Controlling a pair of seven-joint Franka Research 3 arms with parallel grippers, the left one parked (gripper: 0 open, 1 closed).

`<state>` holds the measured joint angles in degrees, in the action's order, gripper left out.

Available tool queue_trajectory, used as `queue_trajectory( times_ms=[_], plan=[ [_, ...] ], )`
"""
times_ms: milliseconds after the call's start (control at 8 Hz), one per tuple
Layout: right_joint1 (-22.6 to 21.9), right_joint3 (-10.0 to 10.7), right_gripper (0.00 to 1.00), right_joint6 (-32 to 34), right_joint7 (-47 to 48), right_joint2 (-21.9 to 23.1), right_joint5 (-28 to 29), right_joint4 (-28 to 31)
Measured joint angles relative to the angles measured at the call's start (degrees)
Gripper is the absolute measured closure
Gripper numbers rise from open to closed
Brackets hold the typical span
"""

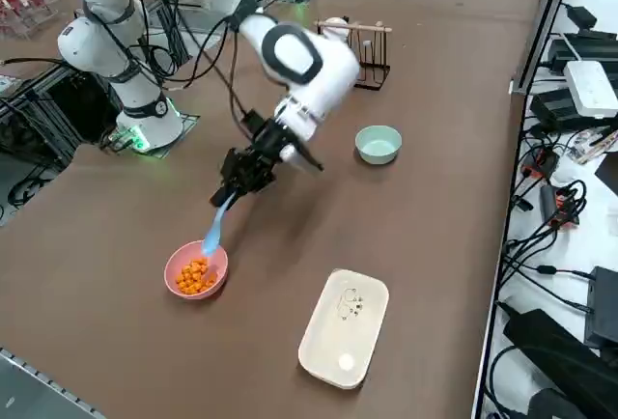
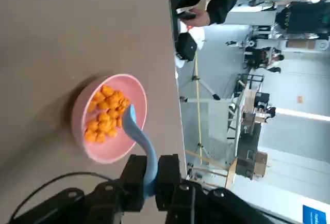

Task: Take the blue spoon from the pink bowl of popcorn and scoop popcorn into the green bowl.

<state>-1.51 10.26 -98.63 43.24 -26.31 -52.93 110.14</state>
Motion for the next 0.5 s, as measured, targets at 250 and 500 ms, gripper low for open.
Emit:
queue_trajectory(
  times_ms=[250,500],
  plan=[
    [2.2,-0.1,0.88,-3.6,4.2,-0.7,-3.2,4.1],
    [3.4,-0.2,0.70,-4.3,4.6,-2.1,-3.5,4.8]
  ],
)
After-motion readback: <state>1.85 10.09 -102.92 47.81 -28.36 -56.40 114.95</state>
